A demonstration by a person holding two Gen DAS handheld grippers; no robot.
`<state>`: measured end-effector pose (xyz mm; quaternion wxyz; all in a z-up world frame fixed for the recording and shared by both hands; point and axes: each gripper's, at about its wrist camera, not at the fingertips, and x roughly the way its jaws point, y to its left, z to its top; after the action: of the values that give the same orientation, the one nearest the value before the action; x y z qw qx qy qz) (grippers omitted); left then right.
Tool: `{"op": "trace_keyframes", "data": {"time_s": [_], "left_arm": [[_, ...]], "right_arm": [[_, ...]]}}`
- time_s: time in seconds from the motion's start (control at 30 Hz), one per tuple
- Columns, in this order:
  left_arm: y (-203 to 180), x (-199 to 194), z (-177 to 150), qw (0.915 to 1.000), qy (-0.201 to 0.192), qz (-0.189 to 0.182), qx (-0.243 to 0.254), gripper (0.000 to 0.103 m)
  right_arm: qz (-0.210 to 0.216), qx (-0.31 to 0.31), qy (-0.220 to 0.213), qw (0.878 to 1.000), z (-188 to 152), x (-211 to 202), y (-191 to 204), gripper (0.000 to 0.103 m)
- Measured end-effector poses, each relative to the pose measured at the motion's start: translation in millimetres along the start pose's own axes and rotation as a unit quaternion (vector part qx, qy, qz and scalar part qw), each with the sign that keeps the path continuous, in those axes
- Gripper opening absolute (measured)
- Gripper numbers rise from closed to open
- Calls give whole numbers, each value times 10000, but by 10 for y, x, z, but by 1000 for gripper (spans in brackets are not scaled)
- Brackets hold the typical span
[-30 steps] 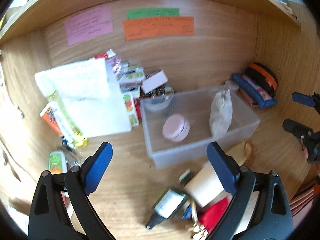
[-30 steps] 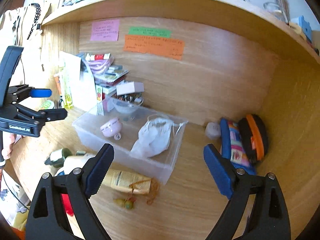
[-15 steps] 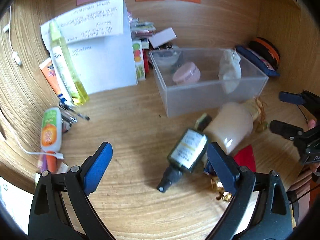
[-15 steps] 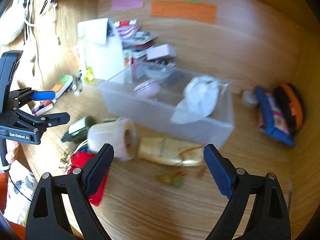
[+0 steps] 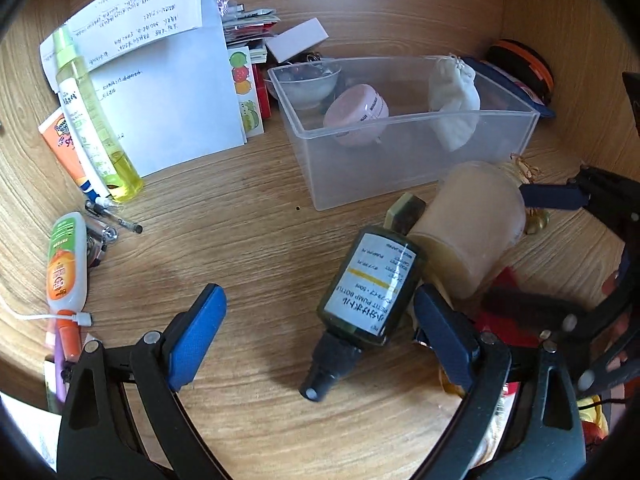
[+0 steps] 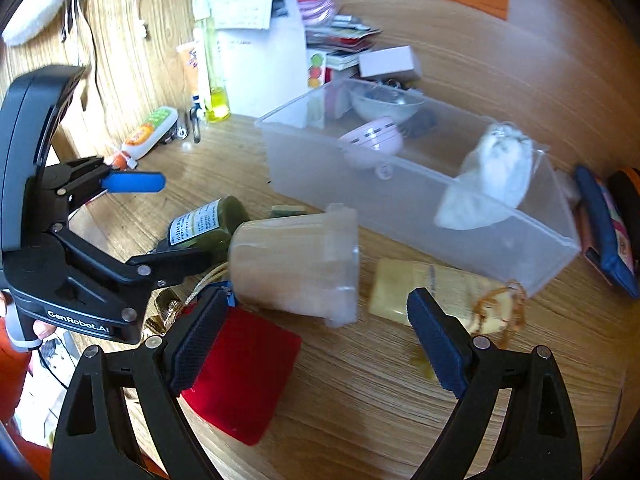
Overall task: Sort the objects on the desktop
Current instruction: 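Grasp the beige cup with the right gripper while the left gripper grasps the green jar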
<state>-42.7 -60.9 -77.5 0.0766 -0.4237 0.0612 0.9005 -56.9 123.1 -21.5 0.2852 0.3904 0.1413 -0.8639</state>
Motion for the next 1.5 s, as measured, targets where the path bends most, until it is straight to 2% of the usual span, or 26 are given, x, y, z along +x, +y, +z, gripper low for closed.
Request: {"op": "trace_keyframes", "data": {"time_s": [0.17, 0.23, 0.43, 0.47, 0.53, 0.6, 0.83, 1.1, 1.5], "left_arm": [[42, 45, 59, 9998, 19, -169, -39, 88], [43, 70, 81, 9997, 51, -229, -28, 81], [32, 157, 109, 9994, 120, -321, -39, 76], [30, 173, 115, 9993, 134, -339, -51, 75], [34, 197, 120, 9991, 175, -387, -62, 64], [39, 225, 125, 9989, 223, -413, -90, 59], [112, 218, 103, 9978, 154, -577, -298, 49], [129, 195, 85, 9976, 92, -585, -367, 44], [137, -35, 143, 9970, -183, -494, -560, 42]], "right_arm": [[-48, 15, 34, 10000, 44, 102, 13, 90], [17, 102, 24, 9999, 67, 125, -13, 90], [296, 394, -6, 9988, 119, 174, -96, 87], [312, 396, -21, 9987, 128, 179, -91, 85], [353, 376, -47, 9987, 150, 184, -73, 79], [458, 332, -3, 9984, 178, 208, -42, 66], [334, 242, -34, 9991, 207, 228, 13, 65], [313, 379, -222, 9985, 227, 102, -26, 64], [411, 708, -356, 9960, 127, -102, -189, 63]]}}
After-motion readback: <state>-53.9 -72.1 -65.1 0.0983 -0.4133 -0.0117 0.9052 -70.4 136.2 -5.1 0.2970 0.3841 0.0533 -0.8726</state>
